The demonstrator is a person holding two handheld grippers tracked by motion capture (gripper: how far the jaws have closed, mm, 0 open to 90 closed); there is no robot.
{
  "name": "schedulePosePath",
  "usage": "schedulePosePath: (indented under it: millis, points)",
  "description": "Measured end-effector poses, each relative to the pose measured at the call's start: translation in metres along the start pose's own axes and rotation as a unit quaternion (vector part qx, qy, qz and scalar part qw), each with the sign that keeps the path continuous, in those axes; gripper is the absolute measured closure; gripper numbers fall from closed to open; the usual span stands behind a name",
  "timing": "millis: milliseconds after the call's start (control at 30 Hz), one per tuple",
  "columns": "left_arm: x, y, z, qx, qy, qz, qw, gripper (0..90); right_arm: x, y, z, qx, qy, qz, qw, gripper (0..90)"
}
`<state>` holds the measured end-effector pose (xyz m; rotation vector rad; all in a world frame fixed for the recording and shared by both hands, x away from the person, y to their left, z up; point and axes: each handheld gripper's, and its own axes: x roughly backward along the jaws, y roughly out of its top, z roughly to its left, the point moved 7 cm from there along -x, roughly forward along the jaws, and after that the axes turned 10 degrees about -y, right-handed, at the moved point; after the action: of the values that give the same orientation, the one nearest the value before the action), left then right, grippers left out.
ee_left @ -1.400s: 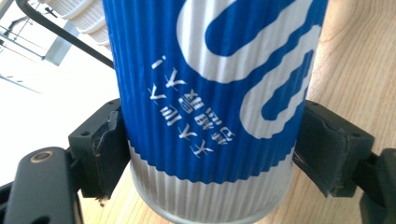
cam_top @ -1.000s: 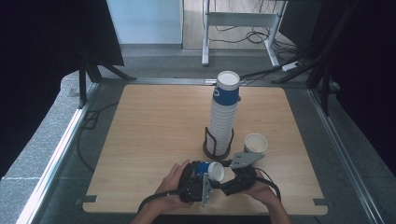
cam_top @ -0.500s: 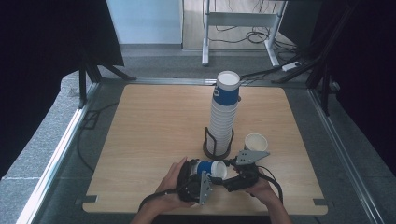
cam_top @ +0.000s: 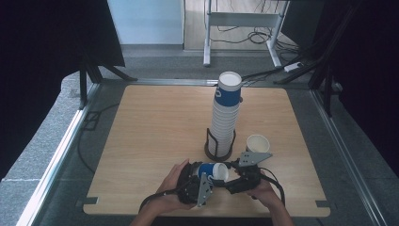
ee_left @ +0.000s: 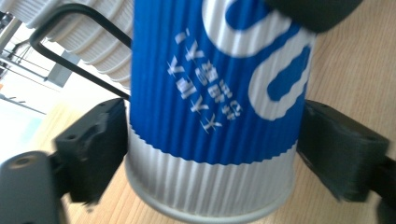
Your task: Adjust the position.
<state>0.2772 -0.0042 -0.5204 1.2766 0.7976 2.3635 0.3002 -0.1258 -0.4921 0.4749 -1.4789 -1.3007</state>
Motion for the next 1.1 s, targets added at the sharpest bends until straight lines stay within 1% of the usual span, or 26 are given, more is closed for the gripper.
schedulePosePath:
  millis: [133, 233, 333, 367, 467, 567, 633, 700, 767, 867, 933, 1000, 1067, 1100]
  points:
    - [-0.001, 0.0, -0.002, -0.007, 0.0, 0.002, 1.0, 16.4, -0.001, -0.001, 0.001, 0.006, -0.002, 0.004, 1.0, 27.7]
    - [-0.003, 0.0, -0.004, -0.019, 0.0, 0.009, 0.9998, 16.9, -0.003, -0.001, 0.003, 0.009, -0.002, 0.008, 0.9999, 27.8]
    - [-0.003, 0.0, -0.004, -0.021, -0.001, 0.006, 0.9998, 18.6, -0.004, -0.002, 0.003, 0.015, -0.005, 0.013, 0.9998, 27.5]
    - [-0.003, 0.0, -0.004, -0.021, -0.002, 0.006, 0.9998, 18.9, -0.004, -0.002, 0.003, 0.012, -0.004, 0.012, 0.9999, 27.5]
    - [-0.002, -0.001, -0.004, -0.025, -0.003, 0.006, 0.9997, 19.6, -0.003, -0.002, 0.003, 0.012, -0.005, 0.012, 0.9998, 27.1]
    - [-0.002, -0.001, -0.004, -0.03, 0.001, 0.008, 0.9995, 20.1, -0.004, -0.002, 0.003, 0.01, -0.005, 0.014, 0.9998, 26.7]
    - [-0.002, -0.001, -0.003, -0.038, 0.007, 0.012, 0.9992, 20.3, -0.003, -0.002, 0.003, 0.011, -0.011, 0.015, 0.9998, 24.6]
    - [-0.003, -0.001, -0.003, -0.039, 0.007, 0.012, 0.9992, 20.3, -0.003, -0.002, 0.002, 0.011, -0.016, 0.015, 0.9997, 21.7]
    - [-0.003, -0.002, -0.003, -0.038, 0.009, 0.012, 0.9992, 20.3, -0.002, -0.002, 0.001, 0.014, -0.019, 0.02, 0.9995, 20.4]
    - [-0.003, -0.003, -0.002, -0.037, 0.013, 0.016, 0.9991, 20.3, 0.004, -0.001, 0.0, 0.026, -0.026, 0.024, 0.999, 19.9]
    - [-0.001, -0.004, -0.001, -0.038, 0.016, 0.018, 0.999, 20.3, 0.009, 0.0, -0.001, 0.033, -0.024, 0.023, 0.9989, 20.2]
    - [0.0, -0.004, 0.001, -0.038, 0.019, 0.019, 0.9989, 20.4, 0.015, 0.001, -0.002, 0.041, -0.031, 0.031, 0.9982, 20.3]
    - [0.002, -0.004, 0.002, -0.039, 0.025, 0.017, 0.9988, 20.5, 0.021, 0.003, -0.002, 0.04, -0.03, 0.035, 0.9982, 21.6]
    - [0.002, -0.004, 0.003, -0.039, 0.026, 0.017, 0.9988, 20.5, 0.024, 0.003, -0.001, 0.043, -0.029, 0.043, 0.9977, 21.7]
